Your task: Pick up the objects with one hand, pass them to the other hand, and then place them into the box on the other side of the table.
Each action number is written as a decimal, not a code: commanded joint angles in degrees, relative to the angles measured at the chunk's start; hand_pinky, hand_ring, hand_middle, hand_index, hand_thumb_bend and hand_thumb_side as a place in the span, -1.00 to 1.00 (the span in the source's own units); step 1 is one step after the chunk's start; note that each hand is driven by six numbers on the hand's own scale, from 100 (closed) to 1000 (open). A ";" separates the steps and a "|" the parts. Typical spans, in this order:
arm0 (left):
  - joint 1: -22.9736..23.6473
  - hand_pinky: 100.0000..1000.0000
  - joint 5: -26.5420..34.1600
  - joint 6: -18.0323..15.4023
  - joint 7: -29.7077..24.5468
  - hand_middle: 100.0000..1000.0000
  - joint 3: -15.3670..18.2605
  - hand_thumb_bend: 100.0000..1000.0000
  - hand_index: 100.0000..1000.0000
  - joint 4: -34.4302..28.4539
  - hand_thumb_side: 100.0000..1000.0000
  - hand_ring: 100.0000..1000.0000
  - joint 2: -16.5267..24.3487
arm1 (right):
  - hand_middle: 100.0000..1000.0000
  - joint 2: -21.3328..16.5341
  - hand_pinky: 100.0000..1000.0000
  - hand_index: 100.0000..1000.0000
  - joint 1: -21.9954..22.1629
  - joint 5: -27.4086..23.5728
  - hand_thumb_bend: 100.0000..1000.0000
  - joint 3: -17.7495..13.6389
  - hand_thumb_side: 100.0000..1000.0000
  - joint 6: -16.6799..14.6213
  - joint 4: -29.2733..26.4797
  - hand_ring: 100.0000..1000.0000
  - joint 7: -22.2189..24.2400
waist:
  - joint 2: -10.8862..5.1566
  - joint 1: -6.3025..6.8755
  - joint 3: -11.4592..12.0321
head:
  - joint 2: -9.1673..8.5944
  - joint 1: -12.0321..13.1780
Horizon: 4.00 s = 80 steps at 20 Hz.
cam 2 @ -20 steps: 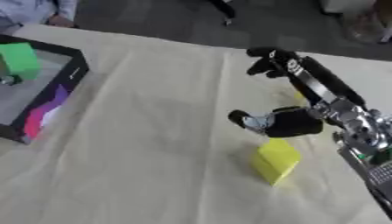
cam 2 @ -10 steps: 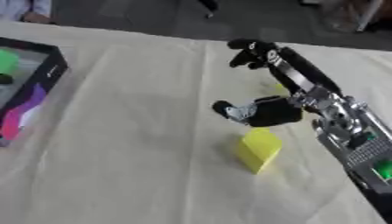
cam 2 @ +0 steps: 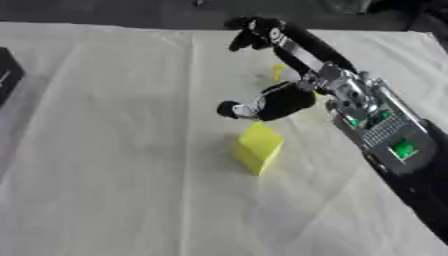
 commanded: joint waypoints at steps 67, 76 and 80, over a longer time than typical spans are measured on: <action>-3.43 0.60 16.22 3.58 7.58 0.49 -0.05 -0.71 0.62 -8.66 -0.10 0.57 2.06 | 0.67 -18.93 0.97 0.91 -3.50 -1.85 0.05 -4.06 -0.94 -26.38 10.85 0.85 42.39 | 3.02 -0.99 6.45 | 1.26 -10.68; -3.11 0.60 16.20 3.69 7.79 0.49 -0.04 -0.72 0.61 -8.32 -0.11 0.57 1.77 | 0.70 -16.21 0.99 0.93 -5.17 1.93 0.08 -1.70 -0.94 -27.76 12.09 0.87 43.82 | 2.32 -0.57 6.33 | -0.01 -14.00; -2.97 0.60 16.15 3.67 7.72 0.49 -0.12 -0.72 0.61 -8.15 -0.11 0.57 1.60 | 0.72 -15.42 1.00 0.97 -5.20 4.10 0.09 -0.13 -0.91 -28.44 12.34 0.87 43.84 | 2.13 -0.44 6.28 | 0.03 -14.38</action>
